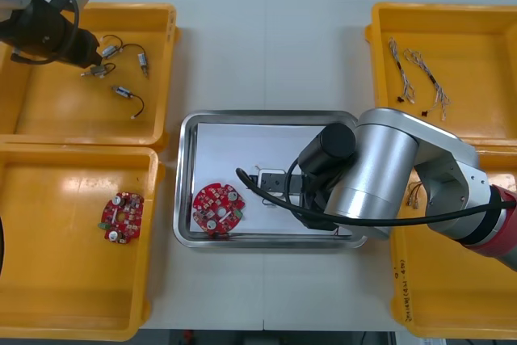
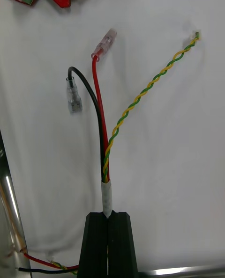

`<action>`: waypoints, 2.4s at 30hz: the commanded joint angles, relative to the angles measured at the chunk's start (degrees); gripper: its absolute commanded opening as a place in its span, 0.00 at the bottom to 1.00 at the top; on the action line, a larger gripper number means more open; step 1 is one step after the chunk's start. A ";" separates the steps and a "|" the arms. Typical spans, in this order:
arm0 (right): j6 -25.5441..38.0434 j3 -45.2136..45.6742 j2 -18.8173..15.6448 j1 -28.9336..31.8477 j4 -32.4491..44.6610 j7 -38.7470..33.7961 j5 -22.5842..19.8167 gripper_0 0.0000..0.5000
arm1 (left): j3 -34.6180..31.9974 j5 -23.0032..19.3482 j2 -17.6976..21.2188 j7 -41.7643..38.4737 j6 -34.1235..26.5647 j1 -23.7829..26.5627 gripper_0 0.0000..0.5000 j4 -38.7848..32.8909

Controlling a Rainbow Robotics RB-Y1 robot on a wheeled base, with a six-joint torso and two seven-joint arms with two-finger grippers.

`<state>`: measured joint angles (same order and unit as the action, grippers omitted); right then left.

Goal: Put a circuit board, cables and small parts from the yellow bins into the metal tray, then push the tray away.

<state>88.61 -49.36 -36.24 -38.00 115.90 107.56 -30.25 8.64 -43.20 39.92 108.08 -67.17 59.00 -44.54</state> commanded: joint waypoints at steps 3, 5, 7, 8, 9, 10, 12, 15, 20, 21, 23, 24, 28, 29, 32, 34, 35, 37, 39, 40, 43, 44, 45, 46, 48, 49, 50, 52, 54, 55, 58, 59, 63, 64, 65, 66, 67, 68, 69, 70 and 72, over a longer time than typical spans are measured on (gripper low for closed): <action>-0.55 -0.92 -1.47 -1.64 0.47 3.27 0.81 0.49 | 3.31 -1.72 -0.72 4.24 3.27 3.23 1.00 1.91; -0.55 -0.92 -1.47 -1.64 0.47 3.45 0.81 0.94 | 4.28 -2.07 -0.72 4.24 4.32 3.14 1.00 2.70; -0.55 -0.92 -1.47 -1.64 0.47 3.45 0.81 1.00 | 4.72 -2.51 -0.90 4.24 5.11 3.23 1.00 3.49; -0.55 -0.92 -1.47 -1.64 0.47 3.45 0.81 1.00 | 4.72 -2.51 -0.90 4.24 5.11 3.23 1.00 3.49; -0.55 -0.92 -1.38 -1.64 0.55 3.27 0.81 1.00 | 4.72 -2.86 -1.16 4.24 5.38 3.14 1.00 3.84; -0.55 -0.92 -1.47 -1.73 0.55 3.18 0.81 1.00 | 4.72 -2.86 -1.25 4.24 5.38 3.23 1.00 3.93; -0.37 -0.92 -1.47 -1.64 0.82 3.18 0.81 1.00 | 4.81 -3.47 -1.60 4.16 5.47 3.14 1.00 4.28; -0.02 -0.92 -1.47 -1.64 1.26 3.18 0.81 1.00 | 4.90 -4.53 -1.69 4.07 5.73 3.23 1.00 4.72; 1.21 -0.04 -1.38 -1.73 2.84 3.01 0.90 1.00 | 7.36 -6.20 -1.78 4.24 8.37 3.23 1.00 5.86; 2.09 0.49 -1.29 -1.64 3.63 3.01 0.90 1.00 | 8.24 -6.55 -1.69 4.16 9.16 3.14 1.00 5.95; 3.76 1.46 -0.94 -1.73 4.60 3.01 0.81 1.00 | 8.67 -6.64 -1.78 4.16 9.42 3.14 1.00 5.95; 5.34 2.42 -0.41 -1.64 5.39 3.01 0.81 1.00 | 8.67 -6.64 -1.78 4.24 9.51 3.05 1.00 5.95; 12.37 6.82 1.87 -1.73 8.90 2.92 0.81 1.00 | 8.67 -6.46 -1.69 4.42 9.69 2.96 1.00 5.95; 12.37 6.82 1.87 -1.73 8.90 2.92 0.81 1.00 | 8.67 -6.46 -1.69 4.42 9.69 2.96 1.00 5.95; 19.32 11.21 4.25 -1.73 11.01 2.92 0.72 1.00 | 8.67 -6.29 -1.69 4.51 10.04 2.52 0.81 5.95; 20.90 12.27 4.77 -1.73 11.54 3.01 0.81 1.00 | 8.59 -6.20 -1.69 4.59 10.12 2.52 0.69 5.95; 21.39 14.82 5.92 -1.64 12.77 3.10 0.72 1.00 | 8.67 -6.20 -1.69 4.68 10.12 2.44 0.30 5.95; 21.39 18.07 6.97 -1.73 14.62 3.27 0.72 1.00 | 8.67 -6.20 -1.69 4.68 10.04 2.52 0.00 5.95; 21.39 20.09 7.06 -1.73 16.11 3.36 0.63 1.00 | 8.67 -6.20 -1.60 4.68 10.12 2.52 0.00 5.95; 21.39 21.41 6.80 -1.73 17.08 3.36 0.37 1.00 | 8.59 -6.20 -1.51 4.68 10.04 2.52 0.00 5.95; 21.39 25.36 6.18 -1.73 18.31 3.54 -1.21 1.00 | 8.50 -6.20 -1.16 4.68 9.95 2.52 0.00 5.95; 21.39 26.33 5.92 -1.73 18.31 3.62 -1.91 1.00 | 8.50 -6.20 -1.07 4.68 9.95 2.44 0.00 5.95; 21.39 27.82 5.57 -1.73 18.31 3.62 -2.79 1.00 | 8.50 -6.20 -0.90 4.68 9.86 2.52 0.00 5.95; 21.39 29.06 5.30 -1.64 18.31 3.62 -3.41 1.00 | 8.32 -6.20 -0.81 4.68 9.77 2.52 0.00 5.86; 21.39 31.34 4.86 -1.64 18.31 3.62 -3.85 1.00 | 7.62 -6.20 -0.72 4.77 9.25 2.52 0.00 5.86; 21.39 32.31 4.77 -1.64 18.31 3.62 -3.85 1.00 | 7.09 -6.20 -0.55 4.86 8.72 2.52 0.00 5.78; 21.39 33.36 4.69 -1.64 18.31 3.62 -3.76 1.00 | 6.48 -6.11 -0.37 4.95 8.02 2.52 0.00 5.42; 21.39 35.82 4.42 -1.64 18.31 3.89 -3.85 1.00 | 5.42 -5.85 0.16 4.95 6.08 2.52 0.00 4.37; 21.39 37.84 3.54 -1.64 18.31 4.06 -4.29 1.00 | 4.72 -5.50 0.86 4.86 4.24 2.52 0.00 2.96; 21.39 38.64 2.67 -1.64 18.22 4.24 -4.55 1.00 | 4.37 -5.23 1.39 4.77 3.09 2.52 0.00 2.17; 21.39 40.31 1.00 -1.64 17.43 4.59 -4.64 1.00 | 3.23 -4.79 2.44 4.42 0.28 2.52 0.00 0.06; 21.39 41.01 0.56 -1.64 17.16 4.77 -4.82 1.00 | 2.87 -4.62 2.79 4.16 -0.77 2.52 0.00 -0.73; 21.39 44.88 -0.59 -1.64 14.35 5.38 -5.43 1.00 | 1.91 -3.83 3.94 2.92 -5.08 2.52 0.00 -3.89; 21.39 45.67 -0.67 -1.64 13.82 5.56 -5.61 1.00 | 1.91 -3.74 4.11 2.84 -5.61 2.52 0.00 -4.42; 21.39 47.16 -0.76 -1.64 12.51 5.73 -5.87 1.00 | 1.82 -3.56 4.46 2.49 -6.66 2.52 0.00 -5.21; 21.39 48.57 -0.94 -1.73 10.92 5.91 -6.22 1.00 | 1.73 -3.39 4.81 2.05 -7.63 2.52 0.00 -6.09; 21.39 49.36 -1.03 -1.73 10.22 6.00 -6.49 1.00 | 1.56 -3.30 4.90 1.96 -8.16 2.52 0.00 -6.53; 21.39 50.68 -1.20 -1.73 8.90 6.17 -6.57 1.00 | 1.20 -3.12 5.25 1.61 -9.30 2.52 0.00 -7.32; 21.39 51.99 -1.38 -1.73 7.94 6.35 -6.49 1.00 | 1.03 -2.95 5.43 1.34 -10.53 2.52 0.00 -8.20; 21.39 52.70 -1.47 -1.81 7.41 6.44 -6.49 1.00 | 0.94 -2.86 5.52 1.08 -11.23 2.52 0.00 -8.64; 21.39 55.33 -1.64 -1.90 5.74 6.61 -5.96 1.00 | 0.76 -2.42 5.96 0.46 -13.87 2.52 0.00 -10.13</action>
<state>109.83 1.34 -35.73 -38.08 122.84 111.63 -36.36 11.44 -46.66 42.59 108.13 -78.12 59.05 -51.22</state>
